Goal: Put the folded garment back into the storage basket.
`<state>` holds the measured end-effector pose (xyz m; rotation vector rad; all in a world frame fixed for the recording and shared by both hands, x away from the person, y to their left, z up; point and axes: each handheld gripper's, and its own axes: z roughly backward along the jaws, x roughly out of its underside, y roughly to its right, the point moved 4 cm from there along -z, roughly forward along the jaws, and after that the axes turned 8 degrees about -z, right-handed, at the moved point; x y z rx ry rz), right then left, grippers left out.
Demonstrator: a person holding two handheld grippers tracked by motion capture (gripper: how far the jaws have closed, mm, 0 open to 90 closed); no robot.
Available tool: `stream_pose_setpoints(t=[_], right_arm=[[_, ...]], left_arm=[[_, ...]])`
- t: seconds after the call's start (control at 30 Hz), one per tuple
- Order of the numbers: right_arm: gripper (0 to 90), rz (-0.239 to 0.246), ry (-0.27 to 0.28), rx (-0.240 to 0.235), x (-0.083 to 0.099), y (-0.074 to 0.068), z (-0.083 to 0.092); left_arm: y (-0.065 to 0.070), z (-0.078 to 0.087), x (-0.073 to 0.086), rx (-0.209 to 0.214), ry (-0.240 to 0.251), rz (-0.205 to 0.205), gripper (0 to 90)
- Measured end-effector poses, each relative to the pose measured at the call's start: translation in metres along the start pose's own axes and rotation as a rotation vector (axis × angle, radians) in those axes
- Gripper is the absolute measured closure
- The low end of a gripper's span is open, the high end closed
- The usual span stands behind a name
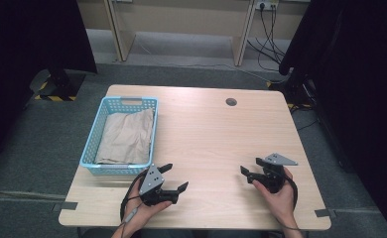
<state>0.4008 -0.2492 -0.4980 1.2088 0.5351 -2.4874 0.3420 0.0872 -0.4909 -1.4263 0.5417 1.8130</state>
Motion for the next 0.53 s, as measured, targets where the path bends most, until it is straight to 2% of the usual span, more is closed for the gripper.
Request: stream_pose_setpoints(t=[0.07,0.27,0.53], right_arm=[[25.4,0.0,0.001,-0.002,-0.0001,0.0002,0.0],[24.5,0.002,0.005,-0.013,0.0003,-0.0005,0.0007],[19.9,0.017,0.003,-0.022,0.0004,-0.0015,0.0005]], left_arm=[[0.0001,-0.0002,-0.0002,0.0,0.009,0.0,17.9],[-0.0029,-0.0001,0.0004,0.009,0.007,0.036,17.2],[-0.0009,-0.0017,0.0001,0.007,-0.008,0.019,17.2]])
